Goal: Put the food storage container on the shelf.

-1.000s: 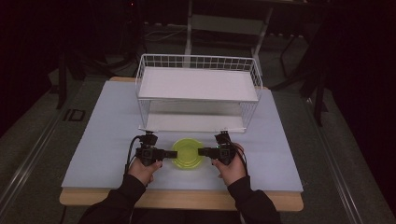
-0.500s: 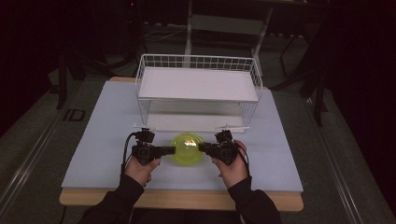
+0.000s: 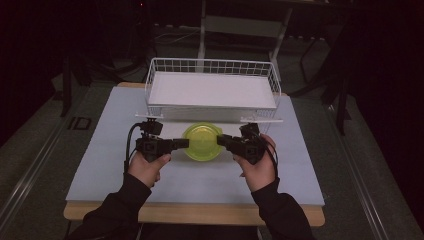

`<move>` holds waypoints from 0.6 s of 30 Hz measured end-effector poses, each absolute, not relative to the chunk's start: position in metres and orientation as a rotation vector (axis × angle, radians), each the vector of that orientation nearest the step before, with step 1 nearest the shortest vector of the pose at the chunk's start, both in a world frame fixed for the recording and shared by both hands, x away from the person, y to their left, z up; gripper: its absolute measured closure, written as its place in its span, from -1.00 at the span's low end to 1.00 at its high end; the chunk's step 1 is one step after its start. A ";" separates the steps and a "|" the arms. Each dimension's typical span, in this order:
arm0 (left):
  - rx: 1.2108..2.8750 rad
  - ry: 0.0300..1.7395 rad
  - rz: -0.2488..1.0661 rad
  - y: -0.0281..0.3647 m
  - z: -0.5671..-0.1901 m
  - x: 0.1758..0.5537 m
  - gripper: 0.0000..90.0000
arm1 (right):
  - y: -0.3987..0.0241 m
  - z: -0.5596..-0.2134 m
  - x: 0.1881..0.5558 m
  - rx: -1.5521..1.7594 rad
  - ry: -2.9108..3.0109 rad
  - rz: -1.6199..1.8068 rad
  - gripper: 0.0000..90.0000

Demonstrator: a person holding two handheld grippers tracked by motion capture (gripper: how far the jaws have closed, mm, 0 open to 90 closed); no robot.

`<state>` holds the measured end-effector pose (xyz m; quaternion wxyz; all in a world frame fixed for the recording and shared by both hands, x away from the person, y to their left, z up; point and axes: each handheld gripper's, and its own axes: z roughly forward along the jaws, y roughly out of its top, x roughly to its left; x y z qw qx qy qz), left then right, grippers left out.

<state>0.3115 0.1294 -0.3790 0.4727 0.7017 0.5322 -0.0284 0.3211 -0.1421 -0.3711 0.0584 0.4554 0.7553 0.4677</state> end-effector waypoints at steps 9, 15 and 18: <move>1.712 1.288 -0.051 0.131 -0.342 0.328 0.80 | -0.142 -0.338 0.333 1.381 2.246 1.452 0.78; 1.690 1.269 -0.072 0.131 -0.328 0.344 0.80 | -0.144 -0.320 0.347 1.396 2.228 1.475 0.78; 1.689 1.273 -0.051 0.130 -0.322 0.351 0.80 | -0.143 -0.313 0.354 1.396 2.224 1.462 0.78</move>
